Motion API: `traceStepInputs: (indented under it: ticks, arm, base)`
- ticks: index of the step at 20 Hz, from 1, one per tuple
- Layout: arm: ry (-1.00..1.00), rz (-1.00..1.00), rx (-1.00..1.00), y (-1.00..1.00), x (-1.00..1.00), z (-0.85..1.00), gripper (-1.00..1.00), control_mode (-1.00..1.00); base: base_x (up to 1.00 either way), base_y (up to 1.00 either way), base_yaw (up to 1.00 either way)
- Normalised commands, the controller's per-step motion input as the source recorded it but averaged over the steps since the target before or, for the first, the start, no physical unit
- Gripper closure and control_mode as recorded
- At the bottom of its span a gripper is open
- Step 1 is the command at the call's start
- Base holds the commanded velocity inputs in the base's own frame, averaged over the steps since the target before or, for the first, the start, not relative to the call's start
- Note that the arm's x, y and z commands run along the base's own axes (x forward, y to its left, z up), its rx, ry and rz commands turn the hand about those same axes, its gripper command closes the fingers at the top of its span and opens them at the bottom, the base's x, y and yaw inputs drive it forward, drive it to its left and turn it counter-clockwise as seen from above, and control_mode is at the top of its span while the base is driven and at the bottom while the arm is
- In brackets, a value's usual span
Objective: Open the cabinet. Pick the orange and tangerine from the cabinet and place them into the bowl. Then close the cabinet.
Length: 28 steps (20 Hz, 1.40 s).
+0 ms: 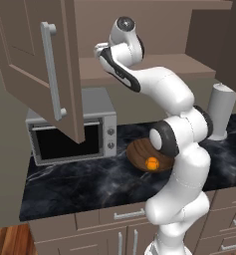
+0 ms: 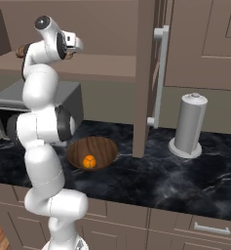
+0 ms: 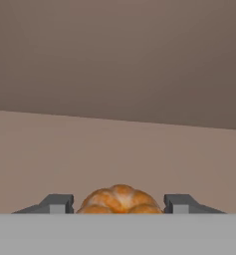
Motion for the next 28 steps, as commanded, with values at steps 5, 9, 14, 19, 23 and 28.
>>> traceStepInputs:
  ticks: [5,9,14,19,23,28]
  arm:
    - [-0.13,0.00,0.00,0.00,-0.51,0.03,1.00,-1.00]
    - [-0.03,0.00,0.00,0.00,-0.67,0.09,1.00,-1.00]
    - [0.00,0.00,0.00,-0.04,-0.86,0.25,1.00,-1.00]
    - [0.00,0.00,0.00,-0.09,-0.95,0.38,1.00,-1.00]
    - [0.00,0.00,0.00,-0.13,-0.94,0.19,1.00,-1.00]
    - [0.01,0.00,0.00,-0.18,-0.93,0.06,1.00,-1.00]
  base:
    - [0.00,0.00,0.00]
    - [0.00,0.00,0.00]
    - [0.00,0.00,0.00]
    - [0.00,0.00,0.00]
    - [0.00,0.00,0.00]
    - [0.00,0.00,0.00]
